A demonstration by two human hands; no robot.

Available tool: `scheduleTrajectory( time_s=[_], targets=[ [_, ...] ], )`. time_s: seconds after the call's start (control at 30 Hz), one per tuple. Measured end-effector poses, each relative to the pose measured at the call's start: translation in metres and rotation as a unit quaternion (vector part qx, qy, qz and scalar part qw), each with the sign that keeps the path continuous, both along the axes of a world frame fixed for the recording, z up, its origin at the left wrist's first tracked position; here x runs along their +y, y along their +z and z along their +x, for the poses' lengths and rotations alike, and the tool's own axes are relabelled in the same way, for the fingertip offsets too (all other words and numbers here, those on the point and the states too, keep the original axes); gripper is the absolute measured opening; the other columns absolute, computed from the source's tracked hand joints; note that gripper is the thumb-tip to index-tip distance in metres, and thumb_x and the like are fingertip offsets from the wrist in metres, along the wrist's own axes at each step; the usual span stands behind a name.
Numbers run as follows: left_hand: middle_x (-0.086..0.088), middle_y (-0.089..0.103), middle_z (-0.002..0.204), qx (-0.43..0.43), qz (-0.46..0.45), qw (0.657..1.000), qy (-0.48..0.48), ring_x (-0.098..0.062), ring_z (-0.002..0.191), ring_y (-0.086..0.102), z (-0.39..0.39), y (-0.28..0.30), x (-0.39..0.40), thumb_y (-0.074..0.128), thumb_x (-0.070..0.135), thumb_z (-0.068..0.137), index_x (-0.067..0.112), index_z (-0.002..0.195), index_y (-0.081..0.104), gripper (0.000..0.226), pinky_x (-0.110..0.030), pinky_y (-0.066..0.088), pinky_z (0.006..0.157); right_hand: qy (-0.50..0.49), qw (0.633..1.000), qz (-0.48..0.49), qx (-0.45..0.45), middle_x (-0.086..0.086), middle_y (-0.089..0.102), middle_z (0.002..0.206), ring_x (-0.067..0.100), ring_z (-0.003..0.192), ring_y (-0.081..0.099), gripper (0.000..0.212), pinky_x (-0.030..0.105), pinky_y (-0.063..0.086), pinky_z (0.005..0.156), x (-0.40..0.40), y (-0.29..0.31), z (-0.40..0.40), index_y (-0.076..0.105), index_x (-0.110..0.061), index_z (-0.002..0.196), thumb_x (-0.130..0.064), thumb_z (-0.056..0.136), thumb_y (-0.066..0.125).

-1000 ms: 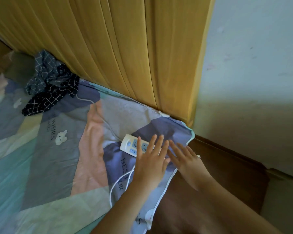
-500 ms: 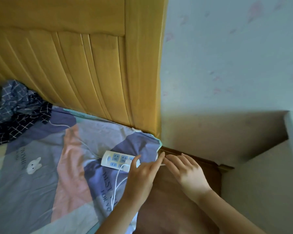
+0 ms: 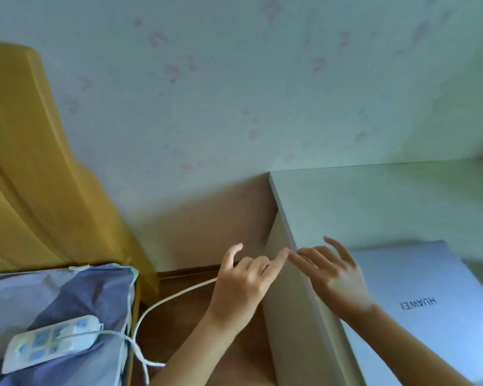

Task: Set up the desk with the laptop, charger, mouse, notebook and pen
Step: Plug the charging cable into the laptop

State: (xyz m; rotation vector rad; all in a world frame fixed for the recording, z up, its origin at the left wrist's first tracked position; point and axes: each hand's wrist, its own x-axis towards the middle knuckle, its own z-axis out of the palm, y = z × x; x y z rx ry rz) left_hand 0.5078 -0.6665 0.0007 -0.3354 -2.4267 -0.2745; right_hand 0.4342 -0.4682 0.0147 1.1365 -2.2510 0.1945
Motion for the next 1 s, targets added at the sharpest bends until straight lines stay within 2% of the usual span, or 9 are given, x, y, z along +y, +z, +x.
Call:
scheduleTrajectory(
  time_s=[0.1,0.2,0.3,0.4,0.5,0.63,0.7,0.8,1.0],
  targets=[
    [0.009,0.062,0.069,-0.044,0.036,0.998,-0.039,-0.012,0.058,0.057,-0.028,-0.008,0.049,0.06,-0.002,0.08,0.025,0.125,0.06,0.052,-0.034,0.05,0.082,-0.018,1.0,0.009,0.01,-0.002,0.07,0.087,0.021,0.071,0.066,0.034,0.041,0.049,0.085,0.049,-0.004,-0.013,0.07,-0.019,0.108,0.0,0.088,0.051],
    [0.009,0.07,0.075,-0.128,0.15,0.979,-0.053,-0.012,0.061,0.064,-0.048,-0.019,0.095,0.07,0.018,0.08,0.026,0.11,0.067,0.031,-0.025,0.052,0.06,-0.006,1.0,0.022,0.011,-0.001,0.071,0.087,0.021,0.075,0.067,0.026,0.039,0.046,0.085,0.075,-0.027,-0.026,0.073,-0.016,0.097,0.0,0.082,0.059],
    [0.006,0.074,0.097,-0.195,0.29,0.937,-0.029,-0.011,0.086,0.069,-0.061,-0.033,0.124,0.056,0.029,0.09,0.027,0.115,0.065,0.027,-0.028,0.057,0.073,0.006,1.0,-0.008,0.008,0.0,0.072,0.089,0.019,0.078,0.068,0.022,0.04,0.044,0.086,0.082,-0.049,-0.04,0.071,-0.015,0.089,-0.001,0.087,0.054],
    [0.006,0.073,0.102,-0.24,0.388,0.89,-0.007,-0.005,0.094,0.066,-0.072,-0.047,0.129,0.066,0.022,0.087,0.022,0.118,0.066,0.031,-0.03,0.054,0.086,0.034,0.999,-0.026,-0.01,-0.001,0.072,0.093,0.018,0.082,0.068,0.017,0.041,0.043,0.09,0.084,-0.061,-0.056,0.068,-0.014,0.097,-0.006,0.091,0.055],
    [0.006,0.073,0.098,-0.225,0.372,0.9,0.022,-0.006,0.09,0.066,-0.079,-0.054,0.119,0.065,0.018,0.087,0.023,0.118,0.067,0.031,-0.029,0.054,0.084,0.054,0.996,-0.013,-0.073,-0.001,0.07,0.107,0.019,0.094,0.065,0.027,0.044,0.042,0.094,0.084,-0.07,-0.067,0.061,-0.016,0.116,-0.013,0.089,0.061],
    [0.008,0.067,0.081,-0.197,0.294,0.934,0.043,-0.011,0.072,0.062,-0.077,-0.058,0.101,0.052,0.034,0.089,0.025,0.105,0.072,0.027,-0.033,0.053,0.061,-0.024,0.976,-0.032,-0.214,-0.004,0.07,0.106,0.017,0.095,0.065,0.042,0.039,0.037,0.098,0.085,-0.078,-0.076,0.051,-0.022,0.127,-0.04,0.089,0.051],
    [0.01,0.064,0.077,-0.194,0.248,0.948,0.048,-0.01,0.066,0.059,-0.071,-0.062,0.095,0.051,0.037,0.09,0.028,0.101,0.071,0.025,-0.033,0.05,0.052,-0.036,0.962,-0.035,-0.268,-0.006,0.07,0.094,0.018,0.087,0.065,0.04,0.035,0.037,0.095,0.085,-0.078,-0.08,0.06,-0.02,0.119,-0.043,0.089,0.048],
    [0.009,0.062,0.075,-0.203,0.205,0.955,0.06,-0.01,0.063,0.058,-0.061,-0.067,0.092,0.051,0.039,0.092,0.031,0.098,0.069,0.021,-0.034,0.048,0.045,-0.029,0.939,-0.066,-0.335,-0.009,0.066,0.083,0.016,0.078,0.061,0.032,0.024,0.039,0.076,0.081,-0.075,-0.087,0.069,-0.02,0.102,-0.041,0.089,0.049],
    [0.012,0.065,0.094,-0.196,0.2,0.958,0.063,-0.009,0.066,0.062,-0.059,-0.065,0.092,0.049,0.036,0.093,0.026,0.099,0.072,0.025,-0.031,0.051,0.047,-0.08,0.911,-0.082,-0.397,-0.011,0.06,0.071,0.013,0.069,0.057,0.022,0.028,0.037,0.065,0.063,-0.069,-0.095,0.069,-0.026,0.084,-0.044,0.088,0.057]
  ],
)
